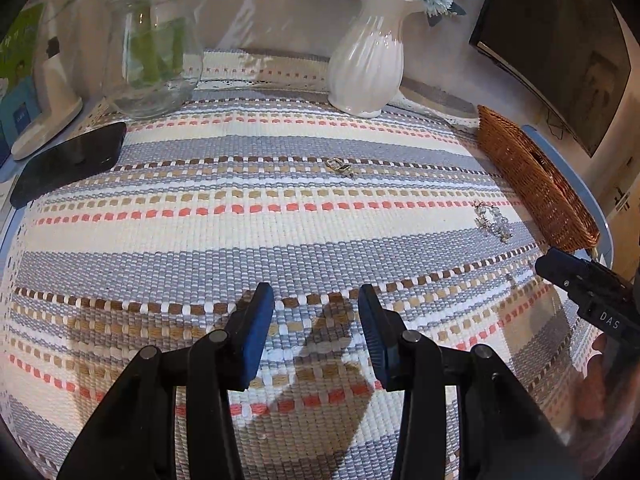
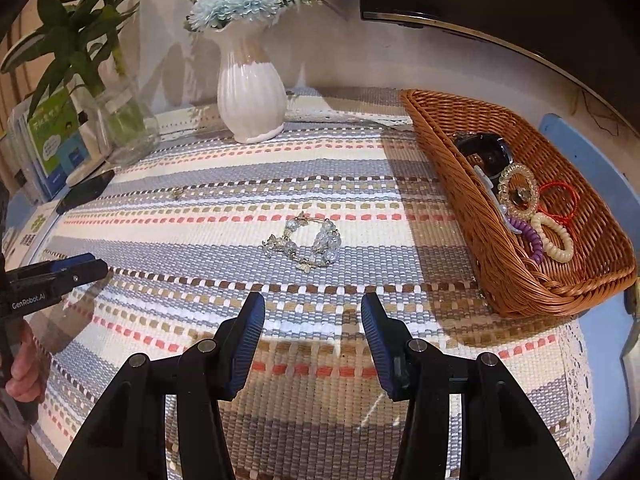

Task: Organize jewelry
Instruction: 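Move both grippers back to the small silver ring and silver chain bracelet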

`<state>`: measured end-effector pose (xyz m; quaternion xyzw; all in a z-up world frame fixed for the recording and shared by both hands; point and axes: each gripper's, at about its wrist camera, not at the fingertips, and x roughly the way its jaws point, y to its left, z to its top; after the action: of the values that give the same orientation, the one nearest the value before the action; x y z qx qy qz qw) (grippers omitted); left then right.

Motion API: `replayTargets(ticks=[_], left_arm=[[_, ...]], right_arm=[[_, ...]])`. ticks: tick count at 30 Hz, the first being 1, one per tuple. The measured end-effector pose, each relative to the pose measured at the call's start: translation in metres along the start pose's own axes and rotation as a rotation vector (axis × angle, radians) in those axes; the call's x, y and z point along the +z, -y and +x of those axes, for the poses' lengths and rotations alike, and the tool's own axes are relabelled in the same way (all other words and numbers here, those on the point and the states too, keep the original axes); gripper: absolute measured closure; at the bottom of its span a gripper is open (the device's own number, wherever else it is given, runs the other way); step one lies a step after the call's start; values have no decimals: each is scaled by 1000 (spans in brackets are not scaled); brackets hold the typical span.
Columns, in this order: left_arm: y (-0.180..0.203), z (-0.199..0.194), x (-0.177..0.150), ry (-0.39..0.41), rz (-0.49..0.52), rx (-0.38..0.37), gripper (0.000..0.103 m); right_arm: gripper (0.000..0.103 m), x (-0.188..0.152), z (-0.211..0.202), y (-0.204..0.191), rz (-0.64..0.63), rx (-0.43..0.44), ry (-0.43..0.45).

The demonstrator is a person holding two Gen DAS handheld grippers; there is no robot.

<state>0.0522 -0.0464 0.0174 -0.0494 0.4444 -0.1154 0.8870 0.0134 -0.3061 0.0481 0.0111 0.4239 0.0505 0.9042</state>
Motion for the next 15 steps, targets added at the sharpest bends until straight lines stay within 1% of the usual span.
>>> replayTargets(ticks=[4, 9, 15], left_arm=[[6, 3, 0, -2, 34, 31, 59], [3, 3, -1, 4, 23, 20, 59], [3, 2, -3, 8, 23, 33, 59]], right_arm=[[52, 0, -1, 7, 32, 20, 0], [52, 1, 0, 12, 57, 39, -8], [52, 0, 0, 11, 60, 39, -15]])
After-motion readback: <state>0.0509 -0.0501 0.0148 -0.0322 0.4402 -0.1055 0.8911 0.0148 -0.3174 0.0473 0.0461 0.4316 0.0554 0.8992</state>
